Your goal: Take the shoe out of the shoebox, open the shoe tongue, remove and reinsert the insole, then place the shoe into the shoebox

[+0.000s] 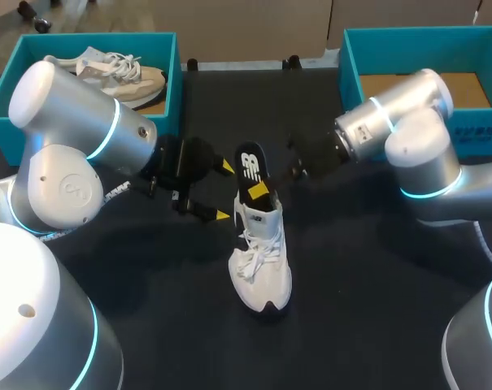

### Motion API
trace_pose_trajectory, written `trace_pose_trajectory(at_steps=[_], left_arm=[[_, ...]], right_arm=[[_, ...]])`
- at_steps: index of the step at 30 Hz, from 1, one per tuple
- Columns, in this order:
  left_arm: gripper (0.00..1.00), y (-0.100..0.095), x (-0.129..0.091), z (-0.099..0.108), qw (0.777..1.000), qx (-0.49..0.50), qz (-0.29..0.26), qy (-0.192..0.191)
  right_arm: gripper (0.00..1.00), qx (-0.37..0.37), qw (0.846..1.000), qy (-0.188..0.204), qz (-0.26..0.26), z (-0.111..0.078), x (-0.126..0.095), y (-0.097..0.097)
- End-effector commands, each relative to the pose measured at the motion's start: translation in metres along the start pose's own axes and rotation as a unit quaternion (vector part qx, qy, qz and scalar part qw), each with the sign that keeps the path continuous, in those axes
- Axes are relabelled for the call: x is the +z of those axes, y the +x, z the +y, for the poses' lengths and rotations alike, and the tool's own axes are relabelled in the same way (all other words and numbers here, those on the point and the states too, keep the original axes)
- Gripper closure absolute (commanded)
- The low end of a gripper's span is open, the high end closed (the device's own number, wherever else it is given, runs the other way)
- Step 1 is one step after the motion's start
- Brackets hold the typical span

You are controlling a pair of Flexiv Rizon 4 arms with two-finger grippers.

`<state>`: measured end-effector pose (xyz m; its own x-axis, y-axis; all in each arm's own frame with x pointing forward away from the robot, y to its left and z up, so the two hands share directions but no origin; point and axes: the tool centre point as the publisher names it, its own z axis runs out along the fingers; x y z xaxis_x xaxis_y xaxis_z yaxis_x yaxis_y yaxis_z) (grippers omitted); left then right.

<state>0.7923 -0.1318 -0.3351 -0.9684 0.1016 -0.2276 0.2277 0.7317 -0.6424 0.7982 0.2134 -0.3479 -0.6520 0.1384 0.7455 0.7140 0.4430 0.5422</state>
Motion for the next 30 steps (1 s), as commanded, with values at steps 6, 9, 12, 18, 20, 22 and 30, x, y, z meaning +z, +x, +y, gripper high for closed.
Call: trace_pose_trajectory(at_steps=[6, 9, 12, 18, 20, 22, 30], left_arm=[[0.00, 0.000, 0.000, -0.001, 1.000, 0.000, 0.000, -0.003], [0.00, 0.000, 0.000, -0.001, 1.000, 0.000, 0.000, -0.003], [0.00, 0.000, 0.000, -0.001, 1.000, 0.000, 0.000, -0.003], [0.00, 0.000, 0.000, -0.001, 1.000, 0.000, 0.000, -0.003], [0.00, 0.000, 0.000, -0.001, 1.000, 0.000, 0.000, -0.003], [0.00, 0.000, 0.000, -0.001, 1.000, 0.000, 0.000, -0.003], [0.00, 0.000, 0.000, -0.001, 1.000, 0.000, 0.000, -0.003]], right_arm=[[1.00, 0.014, 1.000, -0.021, -0.006, -0.022, 0.012, 0.006], [1.00, 0.018, 1.000, -0.020, -0.008, -0.024, 0.013, 0.008], [0.97, 0.019, 1.000, -0.018, -0.016, -0.024, 0.010, 0.008], [0.80, -0.003, 1.000, -0.011, -0.025, -0.008, 0.004, 0.008], [0.78, -0.009, 1.000, -0.007, -0.026, -0.003, 0.002, 0.008], [0.77, -0.015, 0.999, -0.004, -0.028, 0.001, 0.001, 0.008], [0.78, -0.028, 0.999, 0.009, -0.024, 0.014, -0.002, 0.003]])
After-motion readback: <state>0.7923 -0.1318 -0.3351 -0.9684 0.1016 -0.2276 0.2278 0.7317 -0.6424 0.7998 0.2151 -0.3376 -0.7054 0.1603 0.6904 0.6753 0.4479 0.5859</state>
